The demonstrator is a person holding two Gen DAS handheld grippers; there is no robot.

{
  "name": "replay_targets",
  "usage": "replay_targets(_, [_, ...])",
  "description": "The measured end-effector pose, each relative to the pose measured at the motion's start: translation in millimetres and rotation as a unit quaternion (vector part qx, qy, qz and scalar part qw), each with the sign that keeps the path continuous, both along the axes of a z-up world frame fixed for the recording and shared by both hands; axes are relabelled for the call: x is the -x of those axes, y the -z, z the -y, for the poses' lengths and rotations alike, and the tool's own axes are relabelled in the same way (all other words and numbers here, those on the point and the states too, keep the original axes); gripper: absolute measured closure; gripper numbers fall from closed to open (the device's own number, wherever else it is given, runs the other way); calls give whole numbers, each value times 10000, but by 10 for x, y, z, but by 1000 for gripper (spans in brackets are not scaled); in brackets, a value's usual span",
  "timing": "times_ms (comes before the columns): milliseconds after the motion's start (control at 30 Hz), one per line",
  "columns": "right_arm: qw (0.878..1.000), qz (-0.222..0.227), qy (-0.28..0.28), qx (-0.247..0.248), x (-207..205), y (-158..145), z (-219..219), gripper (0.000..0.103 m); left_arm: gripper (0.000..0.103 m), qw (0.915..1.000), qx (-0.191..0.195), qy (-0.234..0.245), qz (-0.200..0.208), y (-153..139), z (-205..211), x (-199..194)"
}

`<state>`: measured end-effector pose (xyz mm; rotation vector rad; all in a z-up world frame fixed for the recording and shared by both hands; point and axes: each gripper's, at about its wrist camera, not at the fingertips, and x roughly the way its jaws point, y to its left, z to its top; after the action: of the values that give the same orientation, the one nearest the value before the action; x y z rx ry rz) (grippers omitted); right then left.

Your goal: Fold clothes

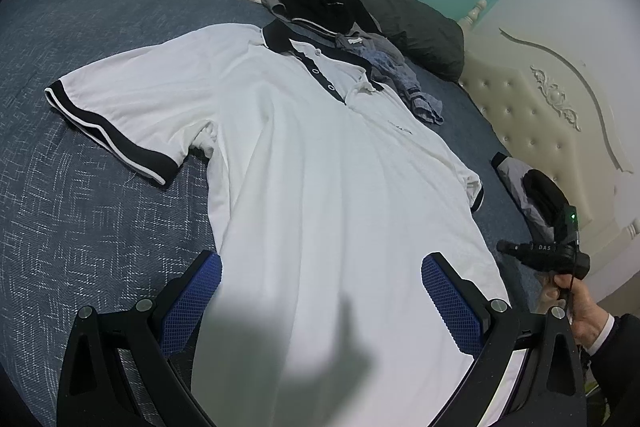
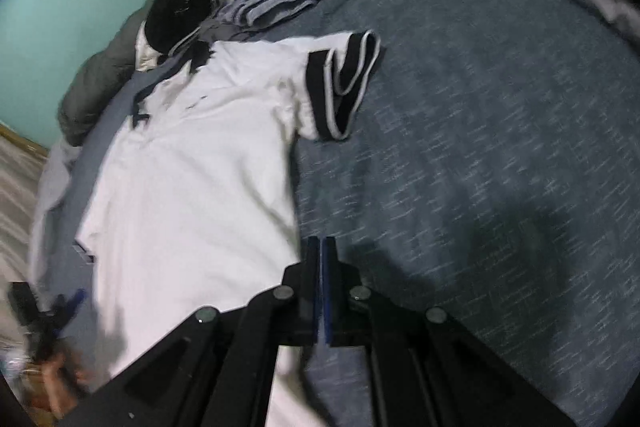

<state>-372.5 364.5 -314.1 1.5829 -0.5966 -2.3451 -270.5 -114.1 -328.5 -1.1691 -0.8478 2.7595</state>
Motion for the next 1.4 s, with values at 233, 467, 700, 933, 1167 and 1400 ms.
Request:
replay_targets(233, [9986,416,-316,112,-213,91,91,79,1,10000,-3,10,-12,-12,-7,-4])
replay_targets(467, [9978,464,-465,48,-322,150,122,101,1,10000,5,16,-26,-26,-19,-6])
replay_targets(700, [9986,178,-269,-410,-295,-21,-7,101,1,10000,1,24,-18,-24,-21,2])
replay_targets(933, [9986,451,-272,6,-280,56,26,98,1,10000,1,15,-39,-37,-15,-9])
replay_targets(1167, [9972,644,-275,-246,-482,75,-1,94,1,10000,-10,25,-50,-42,-22,-16])
replay_targets(1400, [9958,772,-395,-284,-645,63,19,79,1,10000,-27,35,-51,-46,-21,-22])
